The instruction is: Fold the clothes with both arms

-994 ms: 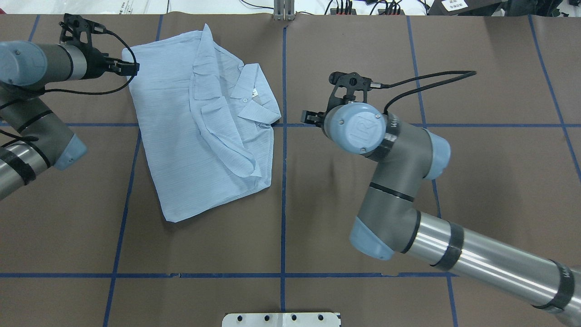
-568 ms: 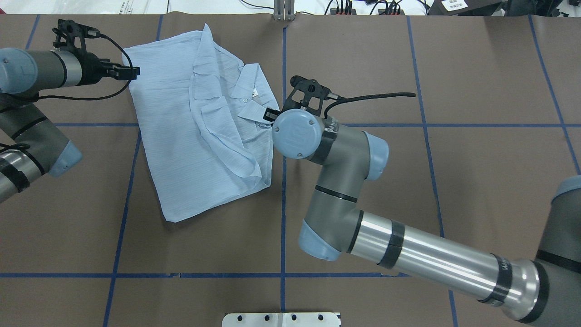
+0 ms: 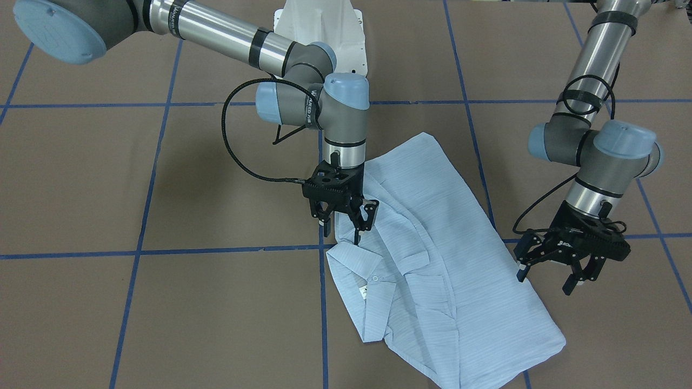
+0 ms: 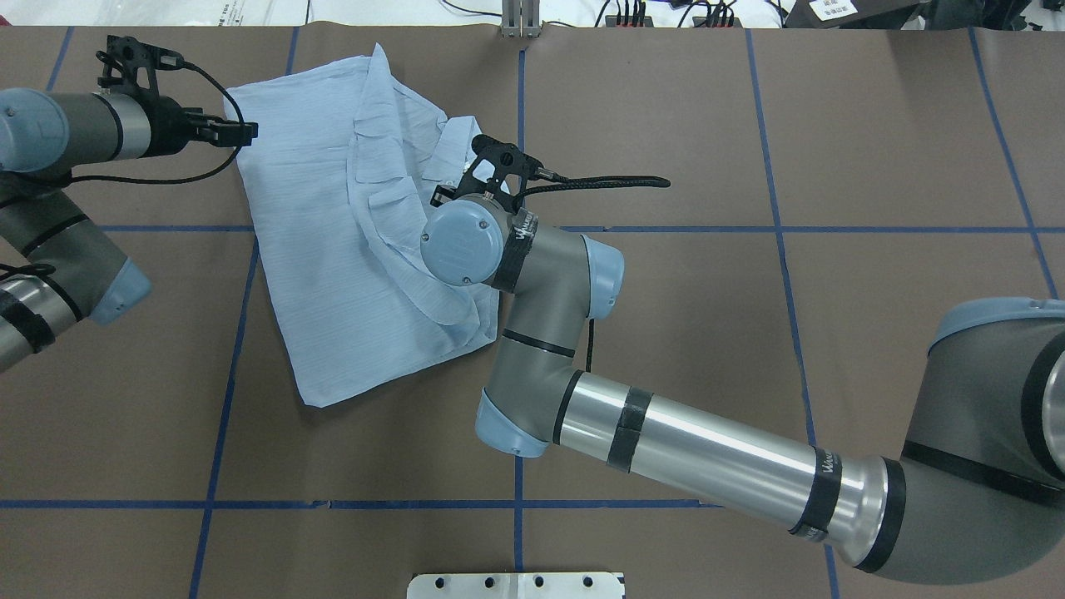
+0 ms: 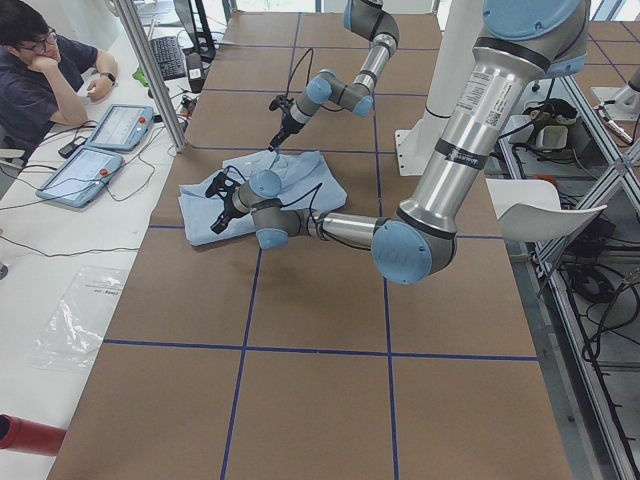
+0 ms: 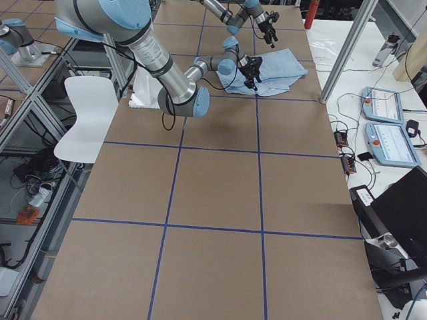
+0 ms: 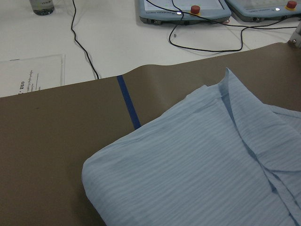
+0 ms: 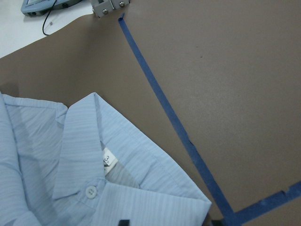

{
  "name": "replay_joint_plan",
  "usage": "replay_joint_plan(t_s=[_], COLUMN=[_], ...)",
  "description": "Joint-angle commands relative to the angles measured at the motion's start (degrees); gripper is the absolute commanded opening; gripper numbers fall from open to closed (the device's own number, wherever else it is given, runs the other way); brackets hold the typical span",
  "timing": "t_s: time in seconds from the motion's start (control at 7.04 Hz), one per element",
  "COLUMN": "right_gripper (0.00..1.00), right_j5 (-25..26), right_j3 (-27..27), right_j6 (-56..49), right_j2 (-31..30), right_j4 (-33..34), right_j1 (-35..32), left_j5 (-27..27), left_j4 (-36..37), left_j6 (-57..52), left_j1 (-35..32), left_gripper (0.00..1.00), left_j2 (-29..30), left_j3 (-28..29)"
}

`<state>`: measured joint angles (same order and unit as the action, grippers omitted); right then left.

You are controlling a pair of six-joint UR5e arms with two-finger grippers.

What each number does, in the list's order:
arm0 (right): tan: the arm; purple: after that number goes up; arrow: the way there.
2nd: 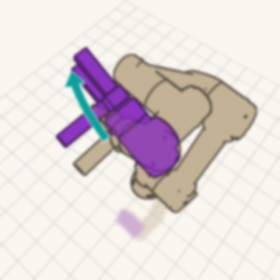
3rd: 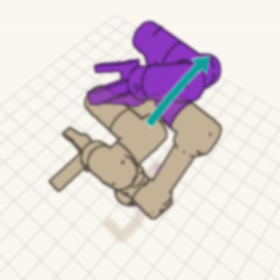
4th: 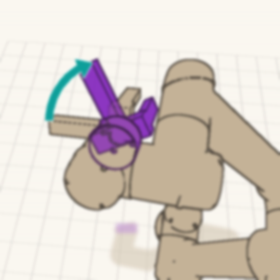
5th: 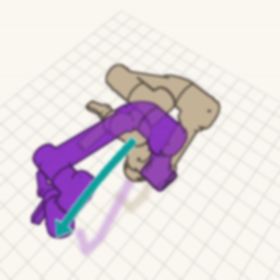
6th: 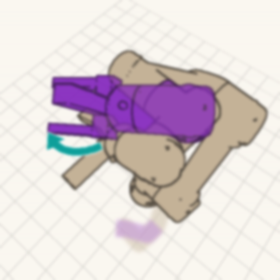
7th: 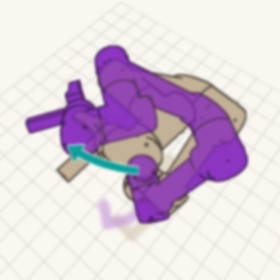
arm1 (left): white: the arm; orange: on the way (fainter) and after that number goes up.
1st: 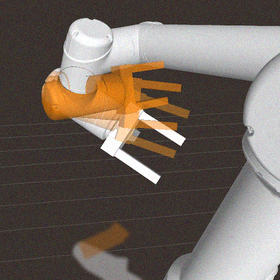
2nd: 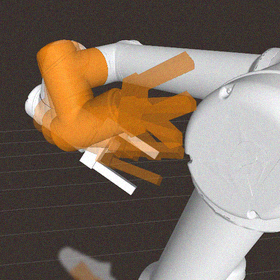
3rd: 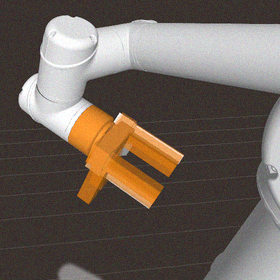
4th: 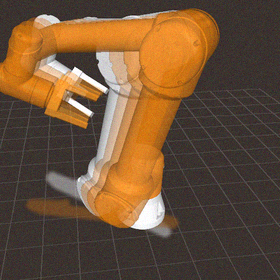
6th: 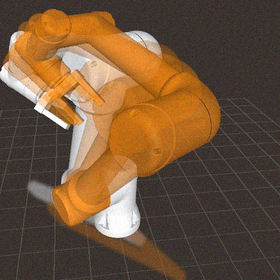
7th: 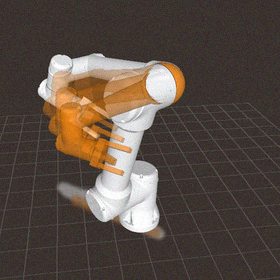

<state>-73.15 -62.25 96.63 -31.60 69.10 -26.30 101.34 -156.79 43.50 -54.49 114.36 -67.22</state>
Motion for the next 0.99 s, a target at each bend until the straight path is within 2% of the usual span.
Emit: replay_joint_plan(t_s=[0.0,0.85], right_gripper=[0.59,0.61], right_j5=[0.8,2.0], right_j3=[3.0,5.8], right_j6=[-0.2,-0.2], right_j2=[0.7,0.6], right_j4=[-3.2,-3.1], right_j1=[-0.2,-0.3], left_j5=[0.0,0.0], left_j4=[0.0,0.0], left_j6=[0.0,0.0], left_j1=[0.1,0.3], left_gripper=[1.0,1.0], left_j2=[0.1,0.0], left_j3=[0.1,0.0])
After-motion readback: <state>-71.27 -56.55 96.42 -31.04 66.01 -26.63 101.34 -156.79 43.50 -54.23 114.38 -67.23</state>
